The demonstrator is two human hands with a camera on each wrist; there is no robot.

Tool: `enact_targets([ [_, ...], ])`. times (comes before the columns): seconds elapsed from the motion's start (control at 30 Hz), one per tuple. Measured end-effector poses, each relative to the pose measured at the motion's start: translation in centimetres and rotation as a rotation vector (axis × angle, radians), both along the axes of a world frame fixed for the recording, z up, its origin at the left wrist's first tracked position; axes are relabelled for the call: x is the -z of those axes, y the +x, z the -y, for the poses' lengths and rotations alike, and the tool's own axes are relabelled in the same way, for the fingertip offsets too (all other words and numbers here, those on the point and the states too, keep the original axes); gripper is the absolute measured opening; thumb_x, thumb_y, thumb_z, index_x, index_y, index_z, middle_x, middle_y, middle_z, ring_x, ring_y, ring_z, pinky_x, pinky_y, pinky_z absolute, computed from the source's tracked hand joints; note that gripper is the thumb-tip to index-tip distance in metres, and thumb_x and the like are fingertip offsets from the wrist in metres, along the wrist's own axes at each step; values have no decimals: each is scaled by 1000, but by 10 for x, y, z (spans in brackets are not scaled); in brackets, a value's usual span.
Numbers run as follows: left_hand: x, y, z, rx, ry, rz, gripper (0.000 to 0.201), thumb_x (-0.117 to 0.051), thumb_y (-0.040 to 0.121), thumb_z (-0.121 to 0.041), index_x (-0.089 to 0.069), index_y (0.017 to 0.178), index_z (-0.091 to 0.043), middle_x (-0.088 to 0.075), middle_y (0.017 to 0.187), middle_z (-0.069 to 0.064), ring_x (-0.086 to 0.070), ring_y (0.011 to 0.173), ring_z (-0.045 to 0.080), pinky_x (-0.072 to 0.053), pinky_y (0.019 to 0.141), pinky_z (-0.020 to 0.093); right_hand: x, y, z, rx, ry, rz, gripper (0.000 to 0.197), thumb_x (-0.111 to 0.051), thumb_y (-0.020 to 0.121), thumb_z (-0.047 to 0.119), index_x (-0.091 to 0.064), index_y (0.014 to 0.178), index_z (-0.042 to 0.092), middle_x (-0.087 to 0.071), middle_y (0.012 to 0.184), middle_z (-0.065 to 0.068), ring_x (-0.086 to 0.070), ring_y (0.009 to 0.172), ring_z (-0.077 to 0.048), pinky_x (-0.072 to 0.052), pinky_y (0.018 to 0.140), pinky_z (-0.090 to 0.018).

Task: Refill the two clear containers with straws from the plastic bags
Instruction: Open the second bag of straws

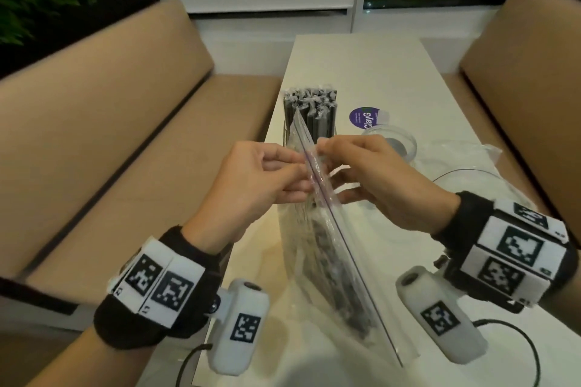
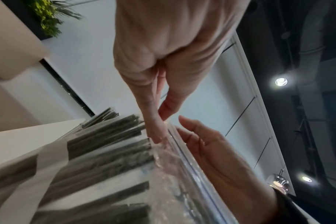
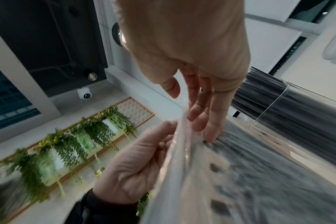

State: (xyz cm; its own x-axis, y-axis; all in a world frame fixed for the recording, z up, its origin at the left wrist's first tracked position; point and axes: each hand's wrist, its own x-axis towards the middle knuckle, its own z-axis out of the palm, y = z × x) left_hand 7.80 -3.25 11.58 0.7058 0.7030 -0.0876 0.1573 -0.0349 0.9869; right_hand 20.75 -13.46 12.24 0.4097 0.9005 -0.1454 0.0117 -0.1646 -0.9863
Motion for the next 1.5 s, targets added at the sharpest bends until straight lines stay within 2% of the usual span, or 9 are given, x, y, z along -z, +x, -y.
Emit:
enact_targets([
  [0.17,-5,7,8,45,-25,-6,26,-67,90,-22,-74,95,3,-78,79,13,-77,72,22,-63,66,27,0,-2,-2,26,5,80,17,-60,93,13,-65,94,-3,-68,71,-8,-66,57,-14,-59,53,-26],
  [0.4,-1,5,1,11,-5,-76,17,-63,90,-5,-75,84,5,-75,69,17,-74,60,21,-63,61,28,2,-4,2,-20,-40,48,8,-63,87,0,-65,80,-2,-68,71,-19,-68,62,-26,-62,64,-40],
  [0.5,6,9,7,-24,210,-189,26,-56,90,-5,-73,70,-1,-73,60,10,-71,52,16,-63,61,31,5,-7,-2,17,-60,116,15,-60,85,-1,-61,70,-2,-67,62,-16,-67,53,-26,-62,59,-40],
  [0.67,1,-2,6,-163,691,-367,37,-52,89,-11,-59,53,-14,-65,49,-2,-62,41,-5,-41,39,9,11,-2,-4,161,31,662,9,-59,77,4,-60,72,-3,-69,50,-8,-70,49,-15,-61,60,-37],
  [0.87,-3,-11,1,-61,272,-156,15,-66,88,-5,-74,77,0,-73,64,13,-71,57,18,-58,55,21,2,-7,-10,-19,1,161,34,-74,81,30,-62,91,-1,-67,68,-12,-69,58,-20,-61,57,-35],
  [0.97,-8,-16,1,-26,150,-66,12,-67,88,-2,-73,80,6,-72,63,13,-69,54,14,-59,57,20,-2,-12,-11,-24,43,70,31,-69,85,16,-59,96,-11,-65,72,-21,-67,56,-22,-60,54,-30],
  [1.13,-6,-30,-9,-83,195,-54,21,-64,87,0,-69,67,-3,-73,63,18,-70,55,21,-56,55,25,-3,-30,-13,-6,37,-8,10,-59,91,0,-59,81,-4,-61,70,-22,-64,49,-19,-58,52,-28],
  [1.27,-4,-43,-13,32,136,-22,13,-67,90,-6,-73,88,5,-75,71,17,-72,60,16,-60,61,24,-5,-43,-17,-33,-6,-6,30,-65,89,24,-62,97,-5,-63,70,-13,-63,54,-16,-57,52,-26],
  [1.5,9,-49,-13,29,199,42,21,-68,89,-9,-70,90,12,-72,80,31,-67,62,22,-58,57,22,4,-54,-11,-44,56,-175,11,-65,87,7,-61,78,4,-64,61,-11,-63,51,-17,-59,54,-25],
])
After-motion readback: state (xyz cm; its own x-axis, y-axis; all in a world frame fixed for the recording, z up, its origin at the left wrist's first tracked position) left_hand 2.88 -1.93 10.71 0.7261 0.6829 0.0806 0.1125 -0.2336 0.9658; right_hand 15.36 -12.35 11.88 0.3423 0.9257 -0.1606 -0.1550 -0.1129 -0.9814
